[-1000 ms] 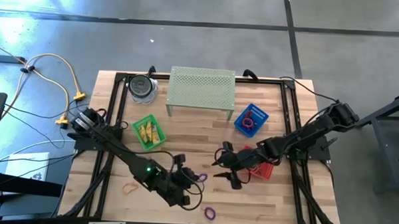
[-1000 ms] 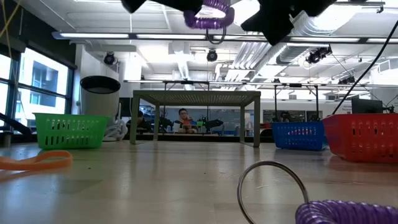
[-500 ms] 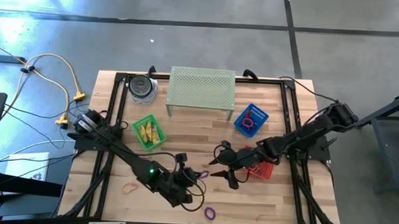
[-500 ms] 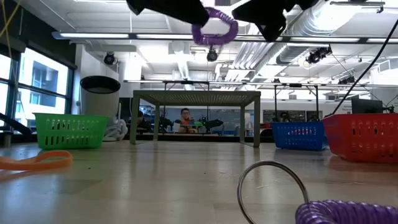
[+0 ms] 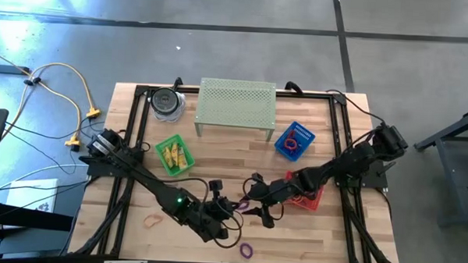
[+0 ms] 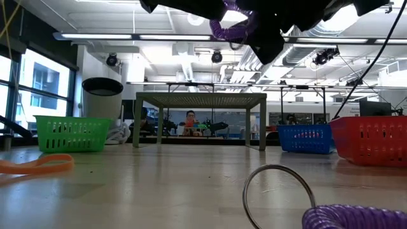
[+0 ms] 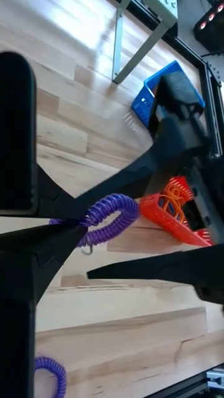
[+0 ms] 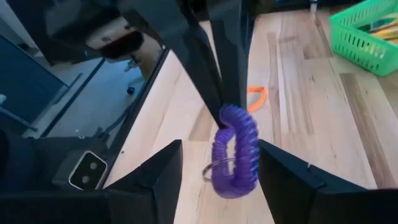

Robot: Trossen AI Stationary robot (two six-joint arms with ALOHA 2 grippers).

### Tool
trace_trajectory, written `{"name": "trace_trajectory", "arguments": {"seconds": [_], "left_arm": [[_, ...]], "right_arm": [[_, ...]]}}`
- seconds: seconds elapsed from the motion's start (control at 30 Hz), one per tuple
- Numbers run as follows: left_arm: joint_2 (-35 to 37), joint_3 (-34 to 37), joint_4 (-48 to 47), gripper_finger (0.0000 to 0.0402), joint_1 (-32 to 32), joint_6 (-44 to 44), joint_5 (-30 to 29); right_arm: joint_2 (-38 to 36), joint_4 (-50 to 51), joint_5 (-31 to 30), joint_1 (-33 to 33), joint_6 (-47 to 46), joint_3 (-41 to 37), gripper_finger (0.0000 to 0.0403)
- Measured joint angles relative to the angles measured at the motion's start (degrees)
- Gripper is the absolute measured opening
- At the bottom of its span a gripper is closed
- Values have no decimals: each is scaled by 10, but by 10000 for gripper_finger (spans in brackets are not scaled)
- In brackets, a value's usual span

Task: Pick & Place Office Desk Supplies
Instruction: Put the violet spring keychain into the blue basket

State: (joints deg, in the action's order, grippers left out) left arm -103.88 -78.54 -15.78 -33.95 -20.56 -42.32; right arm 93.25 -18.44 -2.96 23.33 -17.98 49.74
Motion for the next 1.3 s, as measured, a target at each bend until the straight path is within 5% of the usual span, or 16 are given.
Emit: {"name": "trace_trajectory", "arguments": {"seconds": [0.37,0.7,1.0,1.3], "left_arm": [[0,0,0,3,0,0,0],[0,0,0,31,0,9,4],[-11,0,33,146,0,43,34],[-15,-1,45,200,-3,37,37]], "right_arm": [[0,5,4,4,73,0,18],[0,16,1,7,88,0,8],[0,61,-13,8,87,0,8],[-88,273,-214,49,43,0,8]]}}
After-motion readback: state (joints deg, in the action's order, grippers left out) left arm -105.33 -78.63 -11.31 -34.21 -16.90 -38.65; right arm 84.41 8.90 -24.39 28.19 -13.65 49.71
